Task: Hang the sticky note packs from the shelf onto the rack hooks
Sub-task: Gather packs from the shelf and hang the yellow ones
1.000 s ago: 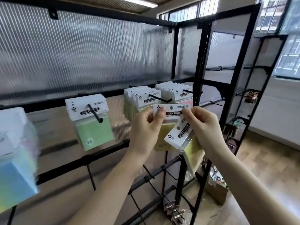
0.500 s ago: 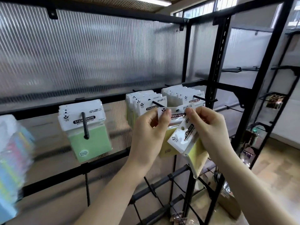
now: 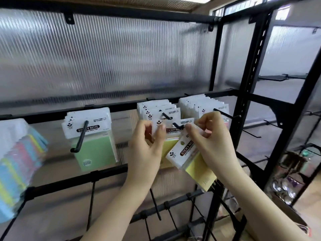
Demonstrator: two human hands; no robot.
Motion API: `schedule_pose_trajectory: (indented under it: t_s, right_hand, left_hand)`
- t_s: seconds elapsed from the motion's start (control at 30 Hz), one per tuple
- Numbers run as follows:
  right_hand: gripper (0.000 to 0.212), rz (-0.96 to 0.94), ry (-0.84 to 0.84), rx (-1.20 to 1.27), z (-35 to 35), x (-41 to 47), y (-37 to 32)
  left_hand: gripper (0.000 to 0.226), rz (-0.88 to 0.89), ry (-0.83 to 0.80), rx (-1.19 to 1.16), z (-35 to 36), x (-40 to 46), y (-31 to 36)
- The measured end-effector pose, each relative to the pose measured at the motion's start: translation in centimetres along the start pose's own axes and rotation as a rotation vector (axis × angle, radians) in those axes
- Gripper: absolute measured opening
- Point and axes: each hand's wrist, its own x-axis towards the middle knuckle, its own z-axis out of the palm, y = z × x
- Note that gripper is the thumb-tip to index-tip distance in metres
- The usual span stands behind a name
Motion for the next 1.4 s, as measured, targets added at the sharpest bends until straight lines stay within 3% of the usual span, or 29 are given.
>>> schedule_pose_trajectory:
  t_s: [0.23, 0.53, 0.63, 0.8, 0.97, 1.03, 1.13, 1.23, 1.4]
  right_hand:
    - [0.02, -0.007, -0.111, -0.129, 1.9, 0.7, 0.9]
    - [0.013, -0.062, -0.084, -0.18, 3.9, 1.5, 1.3]
    - [0.008, -0.06, -0.075, -0.047, 3.8, 1.5, 1.5]
    - [0.022, -0.062, -0.01, 0.257, 3.1, 0.2, 1.6]
    - [0.021, -0.06, 0.075, 0.391, 2.7, -1.2, 1.5]
    - [0.02, -0.09, 0.087, 0.443, 2.5, -1.8, 1.1]
    - [0.007, -0.127, 0.071, 0.532, 2.0, -2.6, 0.6]
    - [0.01, -0.118, 0.03, 0.641, 1.4, -3.2, 0.1]
    - [0.022, -0.172, -0.059, 0.672, 0.4, -3.1, -1.2]
  left_hand:
    - [0.027, -0.066, 0.125, 0.121, 0.1, 0.6, -2.3]
    - [0.022, -0.055, 0.181, 0.221, 0.4, 1.2, -2.8]
    - [0.025, -0.021, 0.19, 0.288, 0.2, 0.9, -2.7]
    - [0.041, 0.046, 0.228, 0.321, -0.4, -1.2, -1.7]
    - [0.073, -0.125, -0.03, 0.092, -0.4, -4.0, 0.5]
    - [0.06, -0.183, -0.114, -0.039, -0.2, -4.4, 1.4]
    - [0.018, -0.17, -0.106, -0.129, 0.0, -4.6, 2.7]
    - [0.013, -0.067, -0.032, -0.114, 0.0, -4.9, 3.6]
    - [0.017, -0.046, 0.061, -0.073, 0.0, -4.4, 4.5]
